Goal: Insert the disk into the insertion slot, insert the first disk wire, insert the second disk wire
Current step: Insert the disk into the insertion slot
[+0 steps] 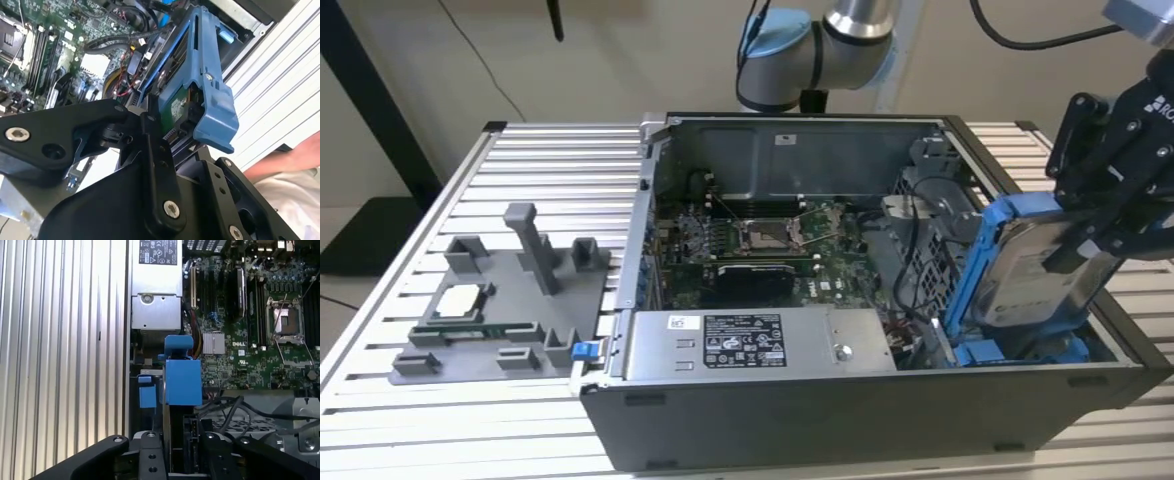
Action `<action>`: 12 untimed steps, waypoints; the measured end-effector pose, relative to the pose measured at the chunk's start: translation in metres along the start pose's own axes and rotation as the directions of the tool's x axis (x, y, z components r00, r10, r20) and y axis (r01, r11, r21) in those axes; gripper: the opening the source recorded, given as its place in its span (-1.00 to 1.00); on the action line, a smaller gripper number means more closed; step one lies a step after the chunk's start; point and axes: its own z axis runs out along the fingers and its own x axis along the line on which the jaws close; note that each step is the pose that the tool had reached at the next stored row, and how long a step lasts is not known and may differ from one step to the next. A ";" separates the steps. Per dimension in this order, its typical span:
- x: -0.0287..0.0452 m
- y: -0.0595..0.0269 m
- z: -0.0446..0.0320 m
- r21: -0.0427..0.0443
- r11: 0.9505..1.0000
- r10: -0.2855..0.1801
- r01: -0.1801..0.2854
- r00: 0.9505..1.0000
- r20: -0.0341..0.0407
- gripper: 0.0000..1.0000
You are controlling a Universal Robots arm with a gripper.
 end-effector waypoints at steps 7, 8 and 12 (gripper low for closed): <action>0.0002 -0.0101 -0.0046 -0.091 0.996 0.005 -0.005 1.000 -0.002 -1.00; 0.0002 -0.0114 -0.0049 -0.108 0.994 0.007 -0.007 1.000 -0.002 -1.00; 0.0000 -0.0248 -0.0070 -0.154 0.988 0.009 -0.010 1.000 -0.003 -1.00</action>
